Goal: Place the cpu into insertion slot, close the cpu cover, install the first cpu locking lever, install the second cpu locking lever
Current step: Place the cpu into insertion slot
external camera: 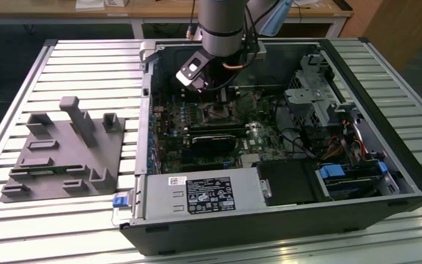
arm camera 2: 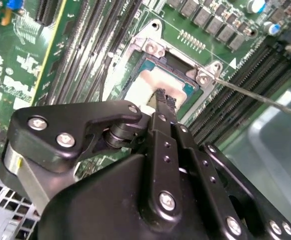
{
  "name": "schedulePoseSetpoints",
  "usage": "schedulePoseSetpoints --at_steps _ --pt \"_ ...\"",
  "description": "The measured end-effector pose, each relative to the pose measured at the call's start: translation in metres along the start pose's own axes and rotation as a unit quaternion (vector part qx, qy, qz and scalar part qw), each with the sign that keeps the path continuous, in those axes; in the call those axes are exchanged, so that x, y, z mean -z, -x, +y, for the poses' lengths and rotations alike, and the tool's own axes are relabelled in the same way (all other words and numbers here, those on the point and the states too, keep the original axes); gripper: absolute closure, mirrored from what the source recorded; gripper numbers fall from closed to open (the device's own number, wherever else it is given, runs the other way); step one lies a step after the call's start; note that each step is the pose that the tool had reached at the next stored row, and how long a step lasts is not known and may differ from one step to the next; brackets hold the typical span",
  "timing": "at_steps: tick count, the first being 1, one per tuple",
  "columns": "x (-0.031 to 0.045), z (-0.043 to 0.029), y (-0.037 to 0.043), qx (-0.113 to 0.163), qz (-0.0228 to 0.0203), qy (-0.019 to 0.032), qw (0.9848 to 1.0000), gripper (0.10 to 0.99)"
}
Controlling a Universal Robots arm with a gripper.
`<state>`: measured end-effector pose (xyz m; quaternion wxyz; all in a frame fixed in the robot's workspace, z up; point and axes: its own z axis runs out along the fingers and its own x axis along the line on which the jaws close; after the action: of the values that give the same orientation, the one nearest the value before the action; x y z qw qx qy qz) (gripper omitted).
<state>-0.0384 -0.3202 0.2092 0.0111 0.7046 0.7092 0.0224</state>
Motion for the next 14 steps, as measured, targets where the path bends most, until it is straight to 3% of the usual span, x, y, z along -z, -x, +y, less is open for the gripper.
schedulePoseSetpoints --at_steps 11,14 --pt "0.0364 0.0017 -0.0005 0.0 -0.0001 0.0 1.0 0.98" --pt "0.0431 0.002 -0.0006 0.0 0.0 0.0 1.0 0.98"
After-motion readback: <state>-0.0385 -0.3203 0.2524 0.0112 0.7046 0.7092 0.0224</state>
